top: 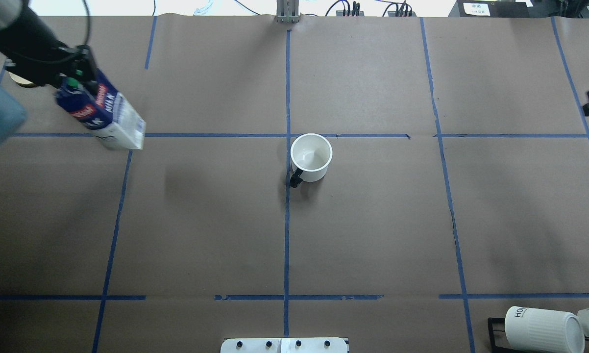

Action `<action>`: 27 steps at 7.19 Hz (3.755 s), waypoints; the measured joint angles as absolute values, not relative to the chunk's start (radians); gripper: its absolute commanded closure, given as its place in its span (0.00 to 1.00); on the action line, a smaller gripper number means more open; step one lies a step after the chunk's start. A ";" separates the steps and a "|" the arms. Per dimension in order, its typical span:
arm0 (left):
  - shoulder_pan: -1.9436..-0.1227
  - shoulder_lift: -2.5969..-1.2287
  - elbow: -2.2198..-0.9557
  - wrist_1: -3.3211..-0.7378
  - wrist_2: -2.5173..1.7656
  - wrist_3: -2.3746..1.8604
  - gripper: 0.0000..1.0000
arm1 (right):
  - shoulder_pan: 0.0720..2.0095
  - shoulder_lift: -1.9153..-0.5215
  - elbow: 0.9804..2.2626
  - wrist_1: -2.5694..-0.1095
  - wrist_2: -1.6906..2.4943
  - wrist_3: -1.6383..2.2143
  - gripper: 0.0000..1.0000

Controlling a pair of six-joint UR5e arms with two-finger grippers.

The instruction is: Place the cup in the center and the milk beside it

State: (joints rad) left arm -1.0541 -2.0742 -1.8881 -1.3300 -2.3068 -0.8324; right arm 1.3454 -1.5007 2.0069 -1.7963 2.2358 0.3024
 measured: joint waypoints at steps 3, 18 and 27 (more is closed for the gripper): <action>-0.855 -2.255 -1.816 -1.338 -2.200 -1.016 0.95 | 1.459 -1.548 1.946 -1.796 2.289 0.156 0.00; -0.705 -2.480 -1.580 -1.464 -2.080 -1.179 0.00 | 1.470 -1.577 1.918 -1.728 2.300 0.137 0.00; -1.119 -1.970 -1.999 -1.209 -2.239 -0.544 0.00 | 1.512 -1.577 1.859 -1.729 2.300 0.046 0.00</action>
